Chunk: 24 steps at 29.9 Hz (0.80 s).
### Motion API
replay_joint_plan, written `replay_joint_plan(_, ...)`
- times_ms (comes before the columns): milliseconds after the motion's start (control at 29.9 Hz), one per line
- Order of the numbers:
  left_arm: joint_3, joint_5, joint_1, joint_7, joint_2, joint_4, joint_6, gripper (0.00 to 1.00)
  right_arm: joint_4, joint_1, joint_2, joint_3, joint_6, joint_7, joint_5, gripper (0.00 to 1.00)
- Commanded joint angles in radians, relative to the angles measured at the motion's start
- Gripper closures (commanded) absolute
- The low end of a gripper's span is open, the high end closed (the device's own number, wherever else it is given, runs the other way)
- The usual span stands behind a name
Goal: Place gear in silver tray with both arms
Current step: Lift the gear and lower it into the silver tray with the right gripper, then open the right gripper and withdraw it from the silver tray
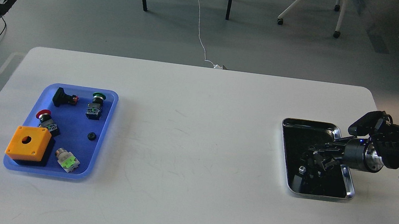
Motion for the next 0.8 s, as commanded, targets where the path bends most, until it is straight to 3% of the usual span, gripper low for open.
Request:
replay_joint_plan(0, 0.0, 0.0, 0.0, -0.001, 0.001, 0.0, 0.0, 0.02, 0.001, 0.001, 0.002, 0.001, 0.0, 0.0, 0.0, 0.45)
replay_joint_plan(234, 0.0, 0.0, 0.0, -0.001, 0.001, 0.0, 0.0, 0.02, 0.015, 0.018, -0.003, 0.004, -0.001, 0.0, 0.003, 0.31)
replay_joint_plan(368, 0.0, 0.0, 0.0, -0.004, 0.001, 0.0, 0.0, 0.02, 0.019, 0.071, -0.02, 0.078, -0.003, 0.0, 0.012, 0.18)
replay_joint_plan(468, 0.005, 0.002, 0.003, -0.006, 0.002, 0.0, 0.0, 0.02, 0.021, 0.085, -0.072, 0.196, 0.0, 0.0, 0.015, 0.03)
replay_joint_plan(769, 0.008, 0.011, 0.018, -0.003, 0.028, 0.001, 0.0, 0.02, 0.012, 0.056, -0.103, 0.533, 0.011, 0.0, 0.176, 0.01)
